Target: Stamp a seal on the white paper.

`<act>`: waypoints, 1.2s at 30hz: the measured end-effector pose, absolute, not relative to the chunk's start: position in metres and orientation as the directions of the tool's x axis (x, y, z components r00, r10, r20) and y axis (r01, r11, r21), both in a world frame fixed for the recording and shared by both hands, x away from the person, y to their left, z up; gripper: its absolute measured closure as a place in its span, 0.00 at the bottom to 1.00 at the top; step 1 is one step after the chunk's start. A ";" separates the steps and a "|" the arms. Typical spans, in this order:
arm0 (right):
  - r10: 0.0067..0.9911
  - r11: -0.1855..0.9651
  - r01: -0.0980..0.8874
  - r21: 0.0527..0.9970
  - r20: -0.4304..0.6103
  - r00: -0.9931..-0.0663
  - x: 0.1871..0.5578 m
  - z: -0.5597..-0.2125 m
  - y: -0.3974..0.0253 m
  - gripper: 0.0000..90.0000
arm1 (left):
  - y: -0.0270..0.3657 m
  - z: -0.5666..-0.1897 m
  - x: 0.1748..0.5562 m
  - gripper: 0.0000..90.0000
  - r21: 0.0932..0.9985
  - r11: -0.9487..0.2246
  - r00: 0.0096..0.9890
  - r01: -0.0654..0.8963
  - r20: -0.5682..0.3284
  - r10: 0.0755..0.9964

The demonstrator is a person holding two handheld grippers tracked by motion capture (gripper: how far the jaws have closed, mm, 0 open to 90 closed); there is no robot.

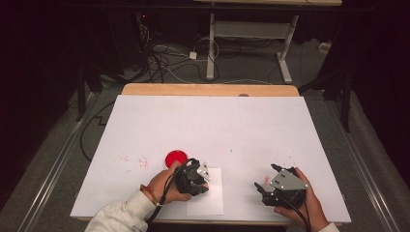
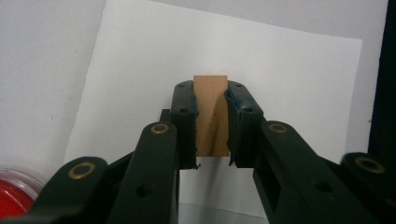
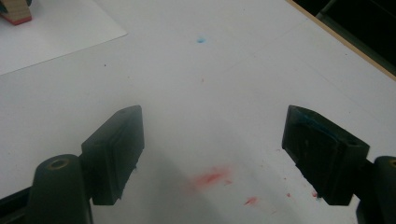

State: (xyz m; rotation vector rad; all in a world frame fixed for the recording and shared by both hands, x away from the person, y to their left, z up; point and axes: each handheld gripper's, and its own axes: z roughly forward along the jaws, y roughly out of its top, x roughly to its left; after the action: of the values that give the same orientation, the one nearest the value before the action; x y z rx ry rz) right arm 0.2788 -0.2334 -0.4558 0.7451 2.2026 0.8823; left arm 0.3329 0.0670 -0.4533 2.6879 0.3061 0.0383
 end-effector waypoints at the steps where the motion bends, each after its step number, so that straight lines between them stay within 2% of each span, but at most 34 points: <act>1: 0.692 0.613 0.260 0.746 -0.349 -0.632 0.279 -0.456 -0.233 0.24 | 0.067 -0.453 0.333 0.82 0.424 -0.881 0.975 0.210 -0.023 0.221; 11: 0.691 0.615 0.261 0.744 -0.348 -0.633 0.279 -0.456 -0.234 0.24 | 0.067 -0.453 0.334 0.82 0.422 -0.881 0.974 0.214 -0.031 0.222; 19: 0.691 0.615 0.262 0.744 -0.348 -0.634 0.278 -0.456 -0.234 0.24 | 0.061 -0.448 0.329 0.82 0.391 -0.901 0.976 0.186 0.031 0.214; 26: 0.690 0.616 0.260 0.744 -0.349 -0.634 0.278 -0.456 -0.234 0.24 | 0.071 -0.430 0.328 0.81 0.482 -0.855 0.971 0.191 0.037 0.238; 36: 0.695 0.611 0.257 0.749 -0.352 -0.627 0.278 -0.455 -0.235 0.24 | 0.093 -0.417 0.335 0.81 0.526 -0.819 0.953 0.229 0.051 0.299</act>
State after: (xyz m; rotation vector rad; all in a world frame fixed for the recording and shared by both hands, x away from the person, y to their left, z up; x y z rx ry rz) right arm 0.2778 -0.2351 -0.4546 0.7454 2.1941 0.8841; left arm 0.3348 0.0934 -0.4174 2.5680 0.3751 0.1770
